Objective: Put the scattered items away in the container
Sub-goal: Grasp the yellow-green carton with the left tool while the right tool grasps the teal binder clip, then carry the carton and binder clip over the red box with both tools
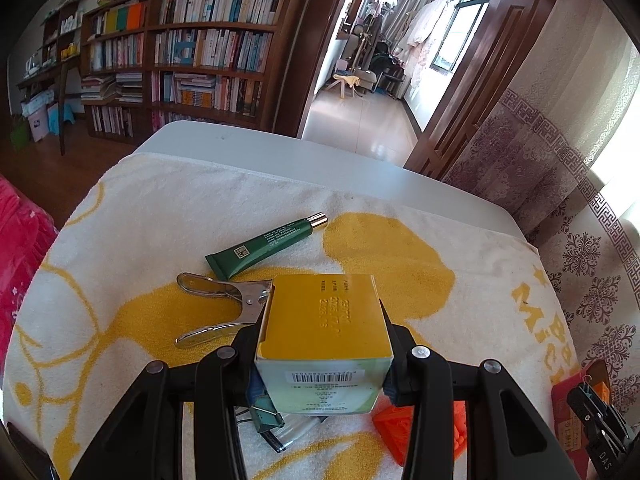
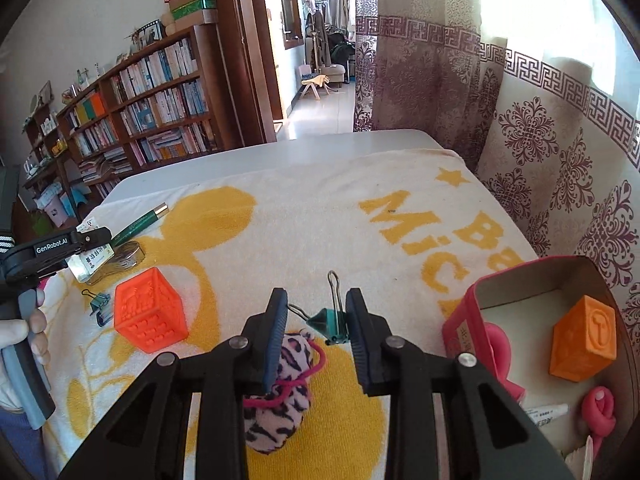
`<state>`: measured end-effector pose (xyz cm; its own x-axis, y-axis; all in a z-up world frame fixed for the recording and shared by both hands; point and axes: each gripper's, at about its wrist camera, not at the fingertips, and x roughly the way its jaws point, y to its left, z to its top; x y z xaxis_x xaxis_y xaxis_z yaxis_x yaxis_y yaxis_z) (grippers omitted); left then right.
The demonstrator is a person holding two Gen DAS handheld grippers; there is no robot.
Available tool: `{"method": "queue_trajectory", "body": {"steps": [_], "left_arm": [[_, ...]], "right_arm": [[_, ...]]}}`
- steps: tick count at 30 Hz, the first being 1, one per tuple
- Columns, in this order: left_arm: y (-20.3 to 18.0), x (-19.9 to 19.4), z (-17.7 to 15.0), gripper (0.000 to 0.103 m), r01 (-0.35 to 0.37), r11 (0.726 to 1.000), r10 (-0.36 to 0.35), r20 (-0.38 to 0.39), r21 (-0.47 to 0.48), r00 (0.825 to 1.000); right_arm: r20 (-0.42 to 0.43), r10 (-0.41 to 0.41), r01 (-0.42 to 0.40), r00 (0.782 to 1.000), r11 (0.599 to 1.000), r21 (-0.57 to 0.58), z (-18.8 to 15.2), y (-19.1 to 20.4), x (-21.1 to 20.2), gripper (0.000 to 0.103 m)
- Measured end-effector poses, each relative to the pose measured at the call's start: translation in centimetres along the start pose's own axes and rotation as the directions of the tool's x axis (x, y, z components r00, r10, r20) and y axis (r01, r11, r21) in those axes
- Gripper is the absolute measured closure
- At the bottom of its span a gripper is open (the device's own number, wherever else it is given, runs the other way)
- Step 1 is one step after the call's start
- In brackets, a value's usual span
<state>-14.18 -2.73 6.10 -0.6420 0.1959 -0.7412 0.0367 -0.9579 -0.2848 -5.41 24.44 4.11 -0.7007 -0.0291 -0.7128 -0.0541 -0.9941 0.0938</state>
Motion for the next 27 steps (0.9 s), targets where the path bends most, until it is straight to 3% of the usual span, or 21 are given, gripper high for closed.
{"method": "queue_trajectory", "body": {"steps": [3,9,18,27], "left_arm": [[-0.8,-0.5,-0.1,0.057,0.012,1.0,-0.013,0.007,0.017,1.0],[-3.1,-2.4,-0.4,0.057,0.051,0.996,-0.053,0.035,0.069,0.998],[-7.8,-4.8,-2.2,0.057,0.115,0.979,-0.125,0.046,0.169,0.991],[-13.4,-6.5,-5.2,0.057,0.178,0.951,-0.187,0.01,0.251,0.982]], "right_arm": [[0.033,-0.015,0.015,0.999,1.0,0.023,-0.7,-0.9,-2.0,0.07],[0.124,-0.12,0.114,0.985,0.992,0.055,-2.1,-3.4,-6.3,0.07],[0.097,-0.234,0.214,0.967,0.961,0.177,-5.1,-9.9,-9.2,0.07],[0.086,-0.226,0.2,0.97,0.95,0.239,-6.9,-13.1,-9.9,0.07]]}}
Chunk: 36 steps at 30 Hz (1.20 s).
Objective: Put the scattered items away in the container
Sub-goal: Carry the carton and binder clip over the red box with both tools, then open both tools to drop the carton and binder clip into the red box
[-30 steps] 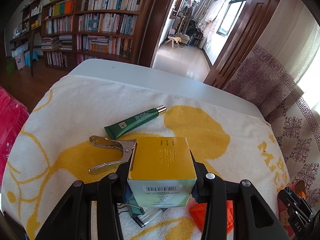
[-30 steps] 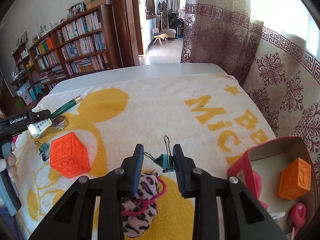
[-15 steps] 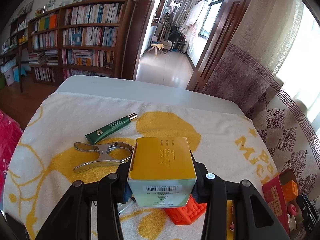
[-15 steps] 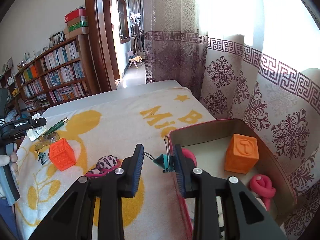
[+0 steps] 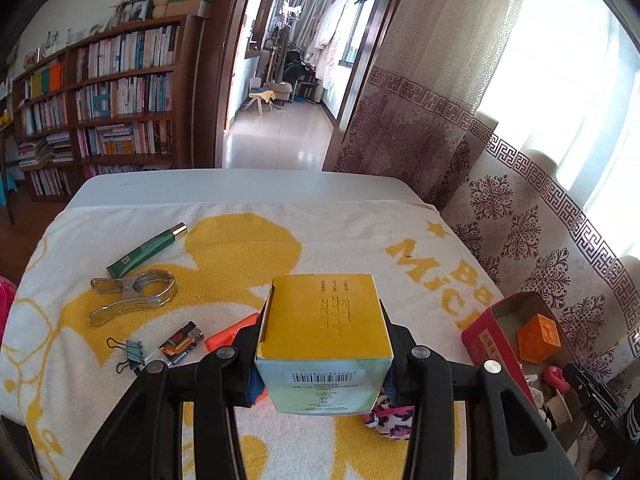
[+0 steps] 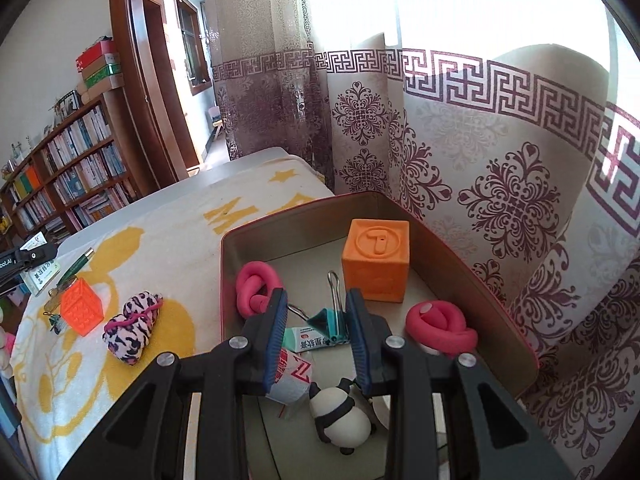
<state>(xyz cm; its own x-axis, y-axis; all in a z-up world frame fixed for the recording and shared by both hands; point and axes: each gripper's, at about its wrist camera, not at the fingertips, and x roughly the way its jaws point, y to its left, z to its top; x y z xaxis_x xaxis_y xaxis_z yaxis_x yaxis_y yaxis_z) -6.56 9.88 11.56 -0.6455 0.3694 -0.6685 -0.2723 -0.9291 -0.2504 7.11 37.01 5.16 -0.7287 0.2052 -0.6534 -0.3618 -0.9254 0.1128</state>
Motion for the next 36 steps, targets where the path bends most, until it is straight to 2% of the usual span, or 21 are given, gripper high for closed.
{"method": "queue_trajectory", "body": {"steps": [11,23,26,27,28,29,30,31,32,36], "left_arm": [[-10.8,1.2,-2.2,0.057,0.116,0.981,-0.104,-0.082,0.153,0.991],[-20.6,2.8,-4.0,0.057,0.219,0.933,-0.185,-0.142,0.285,0.972],[-22.5,3.5,-4.5,0.057,0.255,0.917,-0.21,-0.17,0.306,0.963],[-23.1,3.7,-4.8,0.05,0.271,0.91,-0.22,-0.187,0.314,0.957],[-23.6,3.9,-5.0,0.04,0.287,0.903,-0.231,-0.204,0.318,0.951],[-23.9,4.0,-5.3,0.017,0.304,0.899,-0.244,-0.215,0.317,0.946],[-24.1,4.1,-5.6,0.013,0.317,0.895,-0.257,-0.22,0.312,0.941],[-24.1,4.1,-5.8,0.013,0.323,0.894,-0.262,-0.223,0.311,0.939],[-24.2,4.1,-6.0,0.013,0.322,0.893,-0.258,-0.227,0.315,0.939],[-23.5,4.4,-6.3,0.013,0.285,0.903,-0.219,-0.226,0.321,0.949]], "right_arm": [[-0.004,0.046,-0.045,0.999,0.997,0.059,-1.0,-3.7,-0.1,0.07],[0.016,0.068,-0.068,0.998,0.996,0.052,-1.5,-5.7,-1.1,0.07],[0.004,0.071,-0.071,0.997,0.996,0.06,-1.6,-6.1,-1.0,0.069],[0.001,0.072,-0.072,0.997,0.995,0.067,-1.7,-6.3,-0.9,0.068],[-0.004,0.074,-0.074,0.997,0.995,0.074,-1.7,-6.4,-0.8,0.063],[-0.008,0.079,-0.078,0.997,0.993,0.083,-1.8,-6.6,-0.8,0.052],[-0.006,0.084,-0.084,0.996,0.992,0.095,-1.8,-6.8,-0.8,0.045],[0.004,0.087,-0.087,0.996,0.99,0.108,-1.9,-7.0,-1.0,0.033],[0.017,0.084,-0.086,0.996,0.989,0.118,-2.0,-7.2,-1.1,0.028],[0.033,0.078,-0.082,0.996,0.988,0.13,-1.8,-7.3,-1.5,0.026]]}}
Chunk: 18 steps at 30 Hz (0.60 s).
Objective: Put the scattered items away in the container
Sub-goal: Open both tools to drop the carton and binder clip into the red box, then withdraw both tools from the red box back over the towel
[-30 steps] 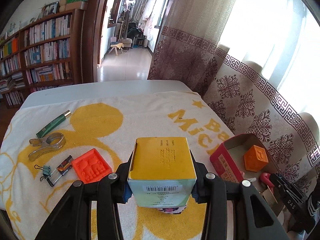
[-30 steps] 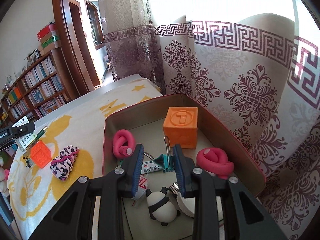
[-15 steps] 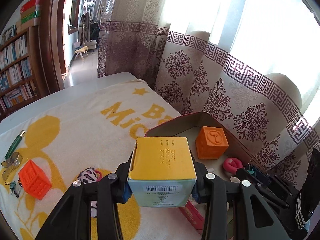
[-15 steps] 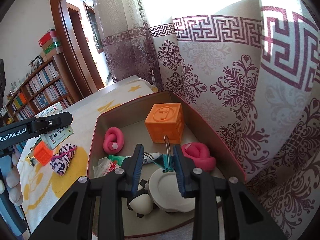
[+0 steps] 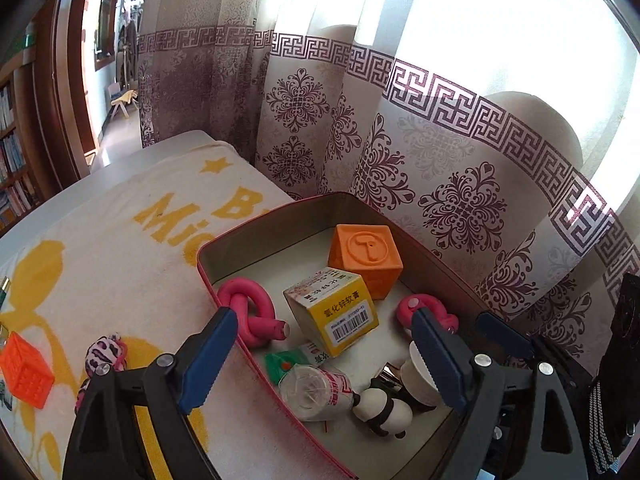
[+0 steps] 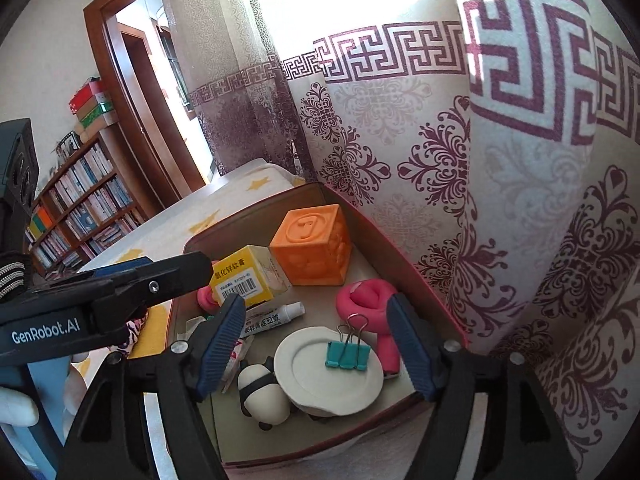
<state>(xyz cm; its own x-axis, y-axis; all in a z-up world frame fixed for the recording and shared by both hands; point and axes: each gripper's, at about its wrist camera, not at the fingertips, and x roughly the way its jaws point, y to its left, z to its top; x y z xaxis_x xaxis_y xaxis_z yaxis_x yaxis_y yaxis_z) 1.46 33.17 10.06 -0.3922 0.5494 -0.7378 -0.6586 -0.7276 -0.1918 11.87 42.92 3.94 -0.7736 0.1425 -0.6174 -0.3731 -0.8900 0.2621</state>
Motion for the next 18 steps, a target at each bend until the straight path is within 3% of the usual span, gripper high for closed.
{"method": "queue_trajectory", "body": {"steps": [18], "left_arm": [[8.1,-2.7,-3.1,0.013,-0.112,0.981,0.112,-0.009,-0.161,0.994]], "right_arm": [[-0.017,0.046,-0.047,0.999,0.997,-0.054,-0.2,4.8,0.3,0.021]]}}
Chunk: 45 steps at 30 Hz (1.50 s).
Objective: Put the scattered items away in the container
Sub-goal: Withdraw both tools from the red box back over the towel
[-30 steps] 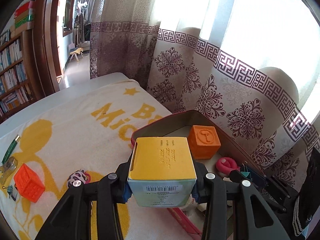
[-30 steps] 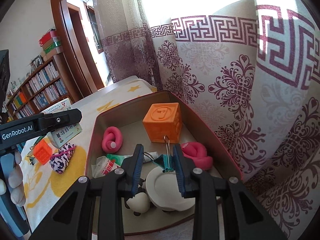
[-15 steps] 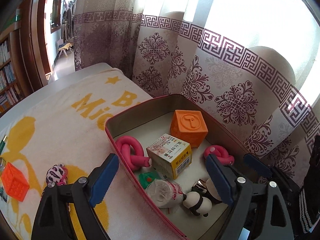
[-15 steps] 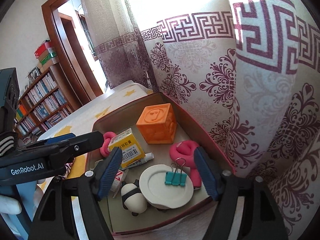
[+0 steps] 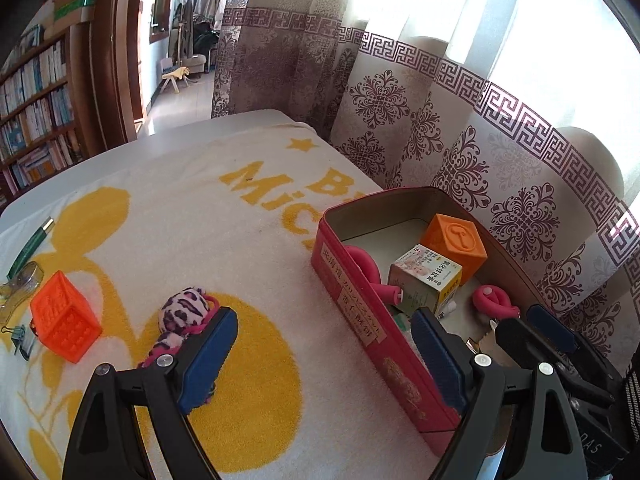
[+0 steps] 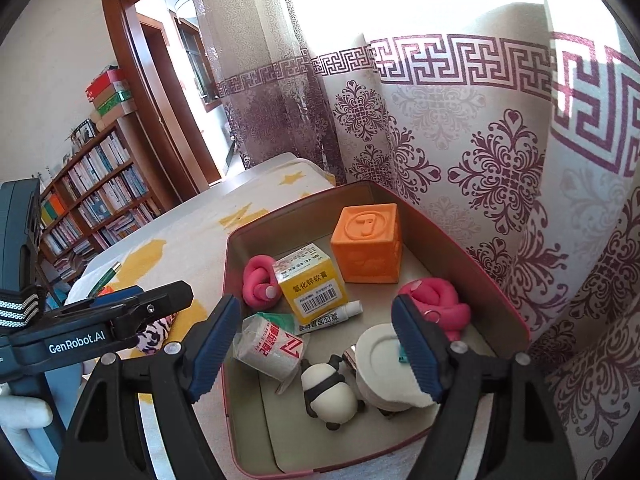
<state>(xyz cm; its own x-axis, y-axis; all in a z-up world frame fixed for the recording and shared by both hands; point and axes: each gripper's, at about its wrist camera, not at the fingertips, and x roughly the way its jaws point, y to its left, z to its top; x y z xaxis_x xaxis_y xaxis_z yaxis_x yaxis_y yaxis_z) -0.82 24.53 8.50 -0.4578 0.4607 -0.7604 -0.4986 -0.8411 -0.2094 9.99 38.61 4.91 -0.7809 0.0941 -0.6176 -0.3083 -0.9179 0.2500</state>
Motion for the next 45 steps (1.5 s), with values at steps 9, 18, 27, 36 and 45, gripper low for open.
{"method": "queue_trajectory", "body": {"steps": [9,18,27,36,45], "left_arm": [[7.1,-2.4,-1.2,0.013,-0.063,0.989,0.067,0.026,-0.135,0.997],[14.6,-4.3,-3.4,0.013,-0.135,0.949,0.148,0.023,-0.285,0.989],[21.9,-6.8,-6.5,0.013,-0.253,0.878,0.281,0.009,-0.406,0.96],[26.2,-7.7,-8.6,0.013,-0.298,0.826,0.332,-0.015,-0.478,0.943],[29.7,-8.4,-10.5,0.013,-0.353,0.76,0.391,-0.05,-0.546,0.919]], "right_arm": [[-0.046,0.082,-0.086,0.996,0.992,-0.094,-0.8,5.6,1.1,0.02],[-0.088,0.153,-0.166,0.984,0.971,-0.17,-1.8,10.4,1.9,0.02],[-0.171,0.212,-0.248,0.962,0.941,-0.229,-3.7,14.4,3.5,0.02],[-0.213,0.247,-0.3,0.945,0.916,-0.266,-4.5,17.8,4.4,0.02],[-0.285,0.303,-0.386,0.909,0.871,-0.304,-5.6,21.6,6.2,0.02]]}}
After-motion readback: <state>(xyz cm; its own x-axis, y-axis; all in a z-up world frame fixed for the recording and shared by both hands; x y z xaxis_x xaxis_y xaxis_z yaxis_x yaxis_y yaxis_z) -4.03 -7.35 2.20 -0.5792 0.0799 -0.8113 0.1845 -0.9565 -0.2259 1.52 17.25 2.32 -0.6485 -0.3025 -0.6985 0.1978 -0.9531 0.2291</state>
